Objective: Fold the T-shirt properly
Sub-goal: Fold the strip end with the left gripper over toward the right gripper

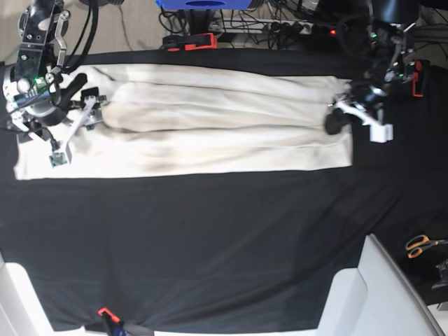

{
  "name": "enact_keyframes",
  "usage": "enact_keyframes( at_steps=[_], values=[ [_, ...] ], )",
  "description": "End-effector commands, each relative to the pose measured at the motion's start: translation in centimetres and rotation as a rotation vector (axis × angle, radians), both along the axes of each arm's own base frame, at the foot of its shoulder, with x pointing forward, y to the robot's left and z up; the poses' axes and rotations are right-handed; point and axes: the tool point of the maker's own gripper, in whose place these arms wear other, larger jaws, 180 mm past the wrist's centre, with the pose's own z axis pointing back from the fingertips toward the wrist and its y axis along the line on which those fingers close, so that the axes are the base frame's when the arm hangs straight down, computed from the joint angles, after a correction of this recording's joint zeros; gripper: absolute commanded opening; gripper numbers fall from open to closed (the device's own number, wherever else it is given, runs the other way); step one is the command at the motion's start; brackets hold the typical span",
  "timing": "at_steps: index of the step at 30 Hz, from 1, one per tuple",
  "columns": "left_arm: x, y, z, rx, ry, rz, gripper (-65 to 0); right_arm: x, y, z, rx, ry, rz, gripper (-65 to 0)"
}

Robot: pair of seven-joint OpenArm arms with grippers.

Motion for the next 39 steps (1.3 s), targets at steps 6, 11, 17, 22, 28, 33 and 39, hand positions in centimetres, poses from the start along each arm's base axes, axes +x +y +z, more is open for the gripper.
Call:
enact_keyframes(
  at_steps=[6, 11, 17, 22, 28, 33, 39],
  values=[
    [1.5, 5.1, 3.0, 0.107, -0.063, 0.012, -65.0, 0.6, -0.2, 0.7, -0.005, -0.034, 0.001, -13.4],
    [1.9, 7.2, 4.9, 0.205, -0.079, -0.010, -65.0, 0.5, -0.2, 0.6, -0.005, -0.031, 0.001, -13.4],
    [1.8, 4.9, 8.0, 0.503, -0.140, -0.059, -65.0, 0.5, -0.1, 0.6, -0.004, -0.031, 0.002, -13.4],
    [0.8, -2.8, 7.8, 0.646, -0.171, -0.221, -65.0, 0.5, 0.1, 0.6, -0.002, -0.031, 0.006, -13.4],
    [0.3, -11.1, 6.4, 0.664, -0.177, -0.337, -65.0, 0.5, 0.5, 0.6, 0.012, -0.033, 0.002, -13.4],
    [0.2, -16.5, 5.9, 0.599, -0.186, -0.413, -65.0, 0.5, 0.5, 0.5, 0.015, -0.033, -0.003, -13.4],
    [1.2, -20.3, 5.9, 0.564, -0.186, -0.457, -65.0, 0.5, 0.4, 0.5, 0.014, -0.033, -0.006, -13.4]
  ],
)
